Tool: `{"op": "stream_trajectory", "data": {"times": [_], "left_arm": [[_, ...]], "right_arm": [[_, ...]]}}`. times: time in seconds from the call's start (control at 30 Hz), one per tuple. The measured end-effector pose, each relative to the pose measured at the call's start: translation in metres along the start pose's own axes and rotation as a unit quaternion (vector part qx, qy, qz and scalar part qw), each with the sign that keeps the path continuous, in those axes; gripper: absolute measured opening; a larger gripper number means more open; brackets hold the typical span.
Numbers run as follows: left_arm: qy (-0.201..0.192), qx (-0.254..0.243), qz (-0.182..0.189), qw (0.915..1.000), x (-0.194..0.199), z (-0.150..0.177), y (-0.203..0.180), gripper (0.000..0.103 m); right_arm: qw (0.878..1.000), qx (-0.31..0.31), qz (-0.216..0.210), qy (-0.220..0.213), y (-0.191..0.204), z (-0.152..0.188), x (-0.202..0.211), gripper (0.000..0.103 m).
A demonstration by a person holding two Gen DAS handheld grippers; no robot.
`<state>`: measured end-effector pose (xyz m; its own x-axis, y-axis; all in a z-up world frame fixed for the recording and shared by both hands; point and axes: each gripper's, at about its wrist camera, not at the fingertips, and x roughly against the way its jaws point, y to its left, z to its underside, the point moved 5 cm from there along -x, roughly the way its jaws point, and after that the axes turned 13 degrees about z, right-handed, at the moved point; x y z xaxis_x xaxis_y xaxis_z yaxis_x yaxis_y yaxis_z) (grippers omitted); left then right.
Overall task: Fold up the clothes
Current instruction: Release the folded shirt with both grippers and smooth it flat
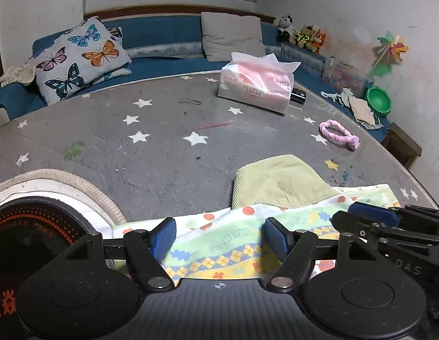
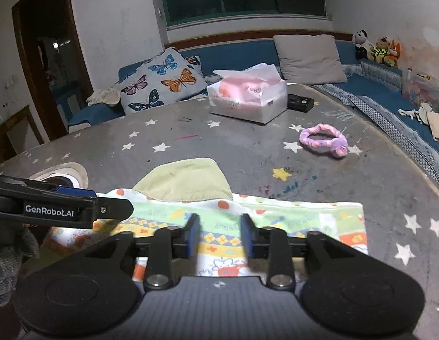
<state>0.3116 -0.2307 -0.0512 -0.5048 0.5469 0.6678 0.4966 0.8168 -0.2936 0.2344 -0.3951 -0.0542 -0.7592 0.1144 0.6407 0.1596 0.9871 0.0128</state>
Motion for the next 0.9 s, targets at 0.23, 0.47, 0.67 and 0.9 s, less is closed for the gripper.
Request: {"op": "stream_trajectory", "data": {"times": [0.23,0.47,0.67,0.9], "left_arm": [[-0.013,-0.042,-0.006,0.9990,0.036,0.021,-0.016,0.082],[-0.022,-0.073,-0.024,0.9968,0.067,0.054,-0.025,0.086],[-0.010,-0.065,-0.035,0.9972,0.070,0.075,-0.022,0.089],[-0.015,-0.065,-0.034,0.9972,0.086,0.088,-0.024,0.103]], "right_arm": [[1.000,0.021,-0.006,-0.015,-0.001,0.020,0.041,0.056],[1.000,0.021,0.000,-0.022,-0.003,0.053,0.076,0.066],[0.998,0.037,0.031,-0.028,0.000,0.073,0.083,0.075],[0.998,0.030,0.034,-0.046,0.005,0.077,0.099,0.103]]}}
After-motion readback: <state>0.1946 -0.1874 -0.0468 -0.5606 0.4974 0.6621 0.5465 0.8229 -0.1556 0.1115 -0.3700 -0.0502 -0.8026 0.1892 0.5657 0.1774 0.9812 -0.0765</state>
